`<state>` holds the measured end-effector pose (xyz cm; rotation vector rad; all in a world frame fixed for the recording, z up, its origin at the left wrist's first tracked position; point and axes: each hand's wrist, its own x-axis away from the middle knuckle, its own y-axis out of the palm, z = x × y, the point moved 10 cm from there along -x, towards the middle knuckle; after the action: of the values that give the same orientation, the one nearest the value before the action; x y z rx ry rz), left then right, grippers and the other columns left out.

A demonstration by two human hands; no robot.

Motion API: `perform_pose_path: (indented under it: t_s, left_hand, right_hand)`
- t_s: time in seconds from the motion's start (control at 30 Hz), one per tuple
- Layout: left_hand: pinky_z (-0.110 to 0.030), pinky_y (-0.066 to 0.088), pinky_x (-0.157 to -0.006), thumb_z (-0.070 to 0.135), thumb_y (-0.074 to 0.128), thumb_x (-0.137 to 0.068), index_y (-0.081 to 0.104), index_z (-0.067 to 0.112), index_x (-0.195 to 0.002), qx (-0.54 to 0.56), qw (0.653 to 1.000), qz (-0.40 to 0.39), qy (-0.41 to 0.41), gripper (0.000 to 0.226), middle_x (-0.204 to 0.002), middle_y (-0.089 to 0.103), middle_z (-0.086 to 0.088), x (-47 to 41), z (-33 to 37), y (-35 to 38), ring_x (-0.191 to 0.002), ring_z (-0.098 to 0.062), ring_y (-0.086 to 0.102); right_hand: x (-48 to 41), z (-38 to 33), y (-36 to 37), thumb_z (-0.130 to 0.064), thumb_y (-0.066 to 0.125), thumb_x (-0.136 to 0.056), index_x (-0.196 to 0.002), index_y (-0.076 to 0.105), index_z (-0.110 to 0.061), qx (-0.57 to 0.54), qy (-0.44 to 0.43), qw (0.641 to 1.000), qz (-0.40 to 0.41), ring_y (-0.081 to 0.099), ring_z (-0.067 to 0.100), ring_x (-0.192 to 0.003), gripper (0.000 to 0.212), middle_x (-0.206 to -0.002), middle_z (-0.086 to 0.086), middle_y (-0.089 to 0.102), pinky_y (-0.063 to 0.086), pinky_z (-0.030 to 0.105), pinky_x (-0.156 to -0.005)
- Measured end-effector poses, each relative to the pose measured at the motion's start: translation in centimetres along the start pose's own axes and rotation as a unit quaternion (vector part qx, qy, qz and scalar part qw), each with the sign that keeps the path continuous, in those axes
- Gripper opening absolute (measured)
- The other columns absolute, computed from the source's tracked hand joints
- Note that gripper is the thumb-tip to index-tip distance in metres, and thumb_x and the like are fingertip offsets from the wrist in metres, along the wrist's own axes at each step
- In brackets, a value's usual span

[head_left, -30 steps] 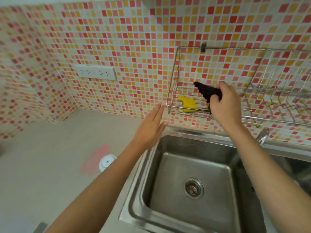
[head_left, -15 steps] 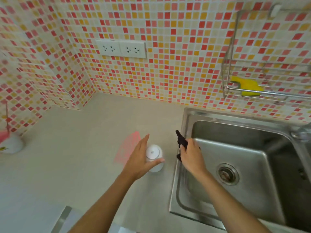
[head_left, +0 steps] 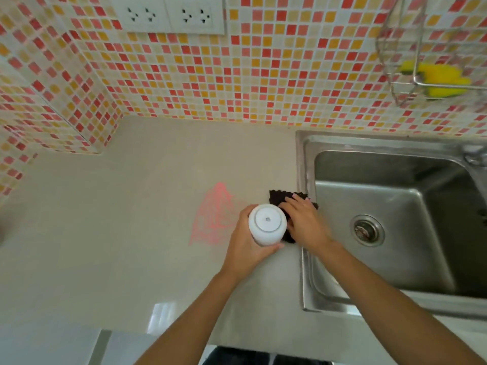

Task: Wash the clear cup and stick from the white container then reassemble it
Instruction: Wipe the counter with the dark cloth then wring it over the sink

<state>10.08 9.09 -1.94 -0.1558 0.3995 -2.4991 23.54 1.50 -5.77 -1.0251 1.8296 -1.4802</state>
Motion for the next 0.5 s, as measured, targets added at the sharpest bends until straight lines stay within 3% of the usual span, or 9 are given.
perform_pose_path:
  t_s: [0.1,0.2,0.27,0.33,0.43,0.5]
  left_hand:
    - [-0.013,0.041,-0.093,0.016,0.089,-0.063,0.039,0.041,-0.123,0.001,1.000,-0.004,0.013,0.082,-0.122,0.054,0.019,-0.1,0.4,-0.8,-0.115,-0.002,0.053]
    - [-0.012,0.040,-0.095,0.017,0.089,-0.063,0.039,0.044,-0.121,0.018,0.999,0.034,0.014,0.082,-0.123,0.054,0.019,-0.2,1.5,-3.8,-0.116,0.003,0.052]
    - [-0.013,0.041,-0.097,0.024,0.091,-0.059,0.037,0.046,-0.121,0.018,0.996,0.087,0.014,0.085,-0.123,0.054,0.020,-0.6,2.0,-7.3,-0.115,0.007,0.052]
    - [-0.022,0.045,-0.100,0.034,0.091,-0.056,0.037,0.045,-0.122,0.011,0.990,0.140,0.016,0.085,-0.121,0.055,0.021,-1.3,2.2,-11.5,-0.114,0.005,0.054]
    - [-0.039,0.049,-0.100,0.041,0.088,-0.056,0.038,0.031,-0.128,0.003,0.979,0.201,0.025,0.088,-0.120,0.055,0.022,-2.4,2.2,-17.5,-0.114,-0.004,0.057]
    - [-0.036,0.050,-0.098,0.037,0.088,-0.059,0.037,0.025,-0.132,-0.006,0.974,0.226,0.021,0.089,-0.120,0.054,0.021,-2.5,2.3,-20.7,-0.112,-0.002,0.057]
  right_hand:
    - [-1.2,0.2,1.2,-0.014,0.052,-0.092,-0.144,0.039,-0.018,0.021,-0.002,0.998,-0.052,0.027,0.028,-0.143,0.054,-0.152,0.010,0.035,0.013,0.048,-0.116]
    - [-1.5,0.2,2.4,-0.033,0.028,-0.097,-0.153,0.006,-0.030,0.072,0.034,0.994,-0.075,0.009,0.023,-0.147,0.060,-0.160,0.005,0.013,0.005,0.052,-0.116]
    - [-0.6,-1.0,2.8,-0.044,0.017,-0.095,-0.152,0.005,-0.030,0.095,0.040,0.993,-0.057,0.014,0.026,-0.147,0.060,-0.159,0.008,0.015,0.010,0.057,-0.115]
    - [1.1,-3.7,3.6,-0.057,0.018,-0.094,-0.152,0.013,-0.030,0.087,0.020,0.995,-0.044,0.019,0.030,-0.145,0.064,-0.158,0.009,0.019,0.014,0.059,-0.113]
    - [4.8,-12.8,5.6,-0.064,0.026,-0.092,-0.151,0.018,-0.033,0.044,-0.100,0.993,-0.044,0.021,0.034,-0.144,0.067,-0.158,0.005,0.019,0.014,0.062,-0.110]
    - [5.7,-18.9,7.2,-0.064,0.027,-0.093,-0.151,0.016,-0.036,0.030,-0.187,0.981,-0.049,0.019,0.032,-0.144,0.065,-0.159,0.001,0.018,0.012,0.063,-0.110]
